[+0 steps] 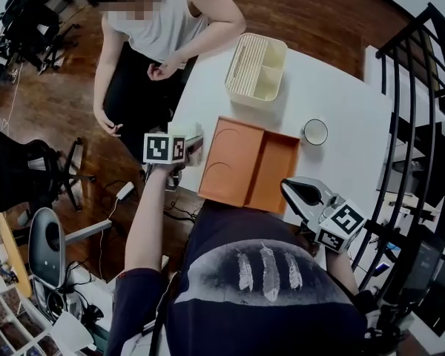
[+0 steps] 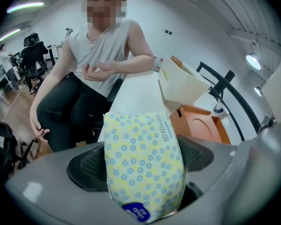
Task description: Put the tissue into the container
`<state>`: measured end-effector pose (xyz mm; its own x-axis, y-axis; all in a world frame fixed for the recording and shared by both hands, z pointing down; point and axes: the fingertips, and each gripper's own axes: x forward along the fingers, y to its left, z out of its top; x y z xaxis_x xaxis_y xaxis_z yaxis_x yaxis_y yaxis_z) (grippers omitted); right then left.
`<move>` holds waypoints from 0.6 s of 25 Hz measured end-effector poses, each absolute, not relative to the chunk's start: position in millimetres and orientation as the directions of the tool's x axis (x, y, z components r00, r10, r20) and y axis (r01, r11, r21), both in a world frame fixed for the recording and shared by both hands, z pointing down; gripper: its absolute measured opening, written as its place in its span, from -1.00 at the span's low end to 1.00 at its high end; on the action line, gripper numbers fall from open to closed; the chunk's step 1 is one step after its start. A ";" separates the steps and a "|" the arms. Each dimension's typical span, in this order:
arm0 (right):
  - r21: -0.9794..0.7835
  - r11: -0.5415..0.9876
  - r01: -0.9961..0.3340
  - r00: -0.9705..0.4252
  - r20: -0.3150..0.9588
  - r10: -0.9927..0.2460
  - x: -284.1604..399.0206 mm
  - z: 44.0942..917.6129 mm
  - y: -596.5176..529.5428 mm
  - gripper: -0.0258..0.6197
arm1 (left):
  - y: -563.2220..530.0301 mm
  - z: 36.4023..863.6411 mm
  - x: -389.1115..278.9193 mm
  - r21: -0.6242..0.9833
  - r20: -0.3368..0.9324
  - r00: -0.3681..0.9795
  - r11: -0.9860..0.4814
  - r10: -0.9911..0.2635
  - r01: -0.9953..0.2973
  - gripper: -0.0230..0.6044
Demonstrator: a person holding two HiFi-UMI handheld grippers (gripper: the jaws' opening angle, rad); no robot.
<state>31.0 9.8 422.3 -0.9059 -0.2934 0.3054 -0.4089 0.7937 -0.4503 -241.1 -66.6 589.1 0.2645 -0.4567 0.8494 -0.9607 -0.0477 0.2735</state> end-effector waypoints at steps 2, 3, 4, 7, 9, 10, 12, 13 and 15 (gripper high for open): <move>-0.450 0.791 -0.416 -0.904 0.299 -0.305 31.4 422.0 7.8 -0.91 | -65.4 566.0 -246.4 0.323 0.802 0.283 -0.017 -0.527 -0.946 0.52; -0.449 0.788 -0.420 -0.903 0.296 -0.312 32.3 421.5 7.8 -0.91 | -62.9 550.0 -246.9 0.359 0.769 0.298 -0.003 -0.566 -0.933 0.52; -0.448 0.786 -0.426 -0.900 0.294 -0.320 33.9 420.8 7.9 -0.91 | -59.4 531.7 -244.3 0.394 0.733 0.316 -0.002 -0.602 -0.919 0.51; -0.444 0.778 -0.445 -0.892 0.293 -0.343 42.5 418.3 7.2 -0.92 | -47.6 474.3 -212.4 0.466 0.625 0.400 -0.091 -0.670 -0.880 0.52; -0.437 0.774 -0.457 -0.886 0.296 -0.356 49.9 416.8 7.1 -0.91 | -42.2 445.4 -175.9 0.510 0.562 0.474 -0.167 -0.678 -0.844 0.52; -0.432 0.773 -0.464 -0.883 0.297 -0.363 53.9 415.9 6.9 -0.91 | -40.8 437.0 -156.0 0.541 0.534 0.513 -0.195 -0.672 -0.818 0.52; -0.420 0.771 -0.478 -0.876 0.299 -0.379 62.5 413.6 6.1 -0.91 | -39.9 432.0 -115.5 0.607 0.490 0.587 -0.231 -0.645 -0.761 0.52; -0.415 0.770 -0.485 -0.872 0.300 -0.387 67.3 412.5 6.0 -0.91 | -39.8 433.8 -95.5 0.632 0.476 0.617 -0.243 -0.627 -0.736 0.52; -0.408 0.766 -0.496 -0.865 0.302 -0.400 77.4 411.9 7.6 -0.91 | -40.1 443.0 -56.9 0.661 0.470 0.659 -0.260 -0.587 -0.704 0.52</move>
